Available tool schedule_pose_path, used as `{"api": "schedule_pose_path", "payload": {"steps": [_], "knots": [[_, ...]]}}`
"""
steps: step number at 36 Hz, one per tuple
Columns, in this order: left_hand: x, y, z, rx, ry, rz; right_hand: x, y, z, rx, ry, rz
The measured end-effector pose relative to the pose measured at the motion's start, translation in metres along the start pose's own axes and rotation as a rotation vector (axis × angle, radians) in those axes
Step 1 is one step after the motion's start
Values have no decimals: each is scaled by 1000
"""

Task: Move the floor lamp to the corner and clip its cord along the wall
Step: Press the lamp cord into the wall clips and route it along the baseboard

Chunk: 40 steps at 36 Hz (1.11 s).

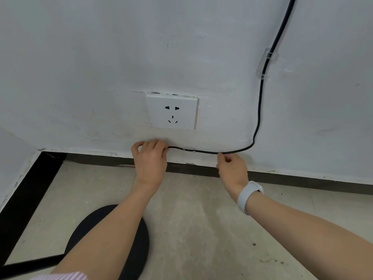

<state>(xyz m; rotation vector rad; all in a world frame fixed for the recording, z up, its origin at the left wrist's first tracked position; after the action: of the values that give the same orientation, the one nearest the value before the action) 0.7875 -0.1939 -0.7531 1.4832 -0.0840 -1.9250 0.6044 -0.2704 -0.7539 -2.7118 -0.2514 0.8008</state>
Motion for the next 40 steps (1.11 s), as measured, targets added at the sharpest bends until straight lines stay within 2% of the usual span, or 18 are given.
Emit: {"api": "schedule_pose_path", "payload": {"steps": [2,5,7,12,19,21,24,27,29,31,33,37,40], "knots": [[1,1,4,24,12,11,3,-10,-5,-261,-306,-26],[3,-1,9,65,32,7,10,-23,-15,-746,-568,49],[2,-1,12,85,56,5,13,-22,-17,-894,-726,54],[2,2,21,70,83,-27,13,-12,-11,-936,-1027,24],[5,-10,8,-8,36,-18,9,-10,-9,-929,-1085,-14],[6,-16,-2,-181,-54,-69,9,-10,-8,-931,-1082,-28],[10,-26,-16,-628,-338,-145,8,-10,-7,-932,-1074,-36],[15,-34,-20,-1216,-764,-341,7,-10,-8,-920,-1069,-33],[16,-34,-15,-1488,-1115,-483,7,-10,-7,-914,-1071,-41],[19,-31,-13,-1589,-1377,-481,7,-10,-7,-910,-1068,-42],[20,-26,-11,-1619,-1516,-402,7,-11,-7,-910,-1059,-39],[21,-17,-8,-1636,-1685,-254,6,-11,-8,-920,-1055,-28],[23,-14,-11,-1617,-1723,-182,6,-10,-7,-909,-1062,-51]]}}
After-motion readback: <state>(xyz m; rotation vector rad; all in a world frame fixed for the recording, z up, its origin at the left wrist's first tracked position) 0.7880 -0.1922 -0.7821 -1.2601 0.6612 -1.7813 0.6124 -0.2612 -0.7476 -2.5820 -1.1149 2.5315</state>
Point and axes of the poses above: each hand's wrist, its own y-axis towards the middle knuckle, its own x-axis out of the palm, z = x × y, the point moved 2 cm from there along y, towards the middle knuckle, and after that the axes turned 1 degree about -y, right-handed, at the moved point
